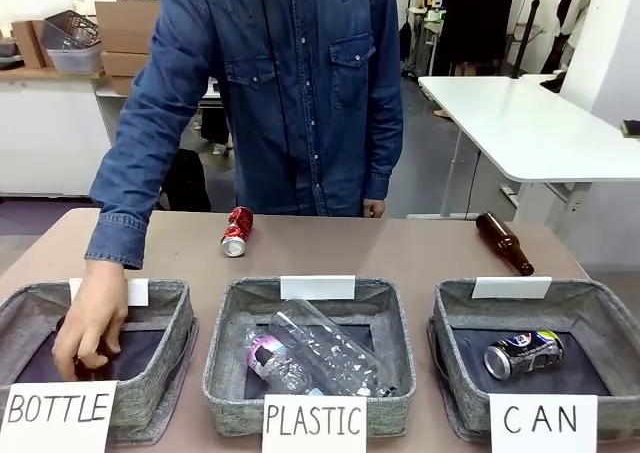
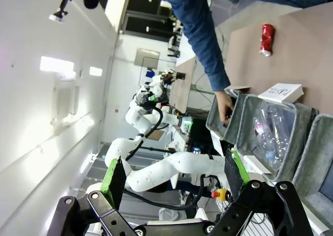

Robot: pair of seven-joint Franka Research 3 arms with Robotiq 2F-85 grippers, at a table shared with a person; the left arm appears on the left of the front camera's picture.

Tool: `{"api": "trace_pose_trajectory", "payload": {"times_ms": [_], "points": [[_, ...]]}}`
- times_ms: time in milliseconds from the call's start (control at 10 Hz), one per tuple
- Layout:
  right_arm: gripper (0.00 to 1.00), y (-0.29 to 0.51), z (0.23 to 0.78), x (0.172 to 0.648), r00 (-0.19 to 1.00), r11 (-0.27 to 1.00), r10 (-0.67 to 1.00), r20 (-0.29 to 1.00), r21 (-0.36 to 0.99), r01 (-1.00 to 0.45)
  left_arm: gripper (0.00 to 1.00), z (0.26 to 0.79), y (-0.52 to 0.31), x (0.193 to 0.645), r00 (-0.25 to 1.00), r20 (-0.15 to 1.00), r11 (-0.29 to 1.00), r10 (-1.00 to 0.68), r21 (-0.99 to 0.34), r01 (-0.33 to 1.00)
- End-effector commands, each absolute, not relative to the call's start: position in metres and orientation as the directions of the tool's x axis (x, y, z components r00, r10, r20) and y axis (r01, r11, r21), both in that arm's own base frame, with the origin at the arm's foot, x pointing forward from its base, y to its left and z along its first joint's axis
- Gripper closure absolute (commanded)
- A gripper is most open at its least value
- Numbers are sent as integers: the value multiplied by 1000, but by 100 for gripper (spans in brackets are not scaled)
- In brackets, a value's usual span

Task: Sort the can waste into the basket.
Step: Pick up the can waste from the table and place it in the right Fabric basket.

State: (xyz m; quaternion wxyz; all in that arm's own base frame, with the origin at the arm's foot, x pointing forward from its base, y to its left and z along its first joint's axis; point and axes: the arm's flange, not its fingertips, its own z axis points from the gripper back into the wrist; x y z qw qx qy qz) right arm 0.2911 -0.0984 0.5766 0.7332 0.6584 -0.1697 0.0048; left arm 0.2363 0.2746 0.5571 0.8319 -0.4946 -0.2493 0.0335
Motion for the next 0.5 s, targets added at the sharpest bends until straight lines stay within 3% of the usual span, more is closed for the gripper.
{"api": "trace_pose_trajectory", "payload": {"times_ms": [0, 400], "points": [[0, -100, 577, 291, 938, 139, -206, 280, 957, -255, 0, 553, 275, 243, 873, 397, 494, 282, -840, 222], [0, -100, 577, 291, 938, 139, -206, 280, 957, -255, 0, 554, 280, 244, 883, 376, 507, 281, -840, 196]]}}
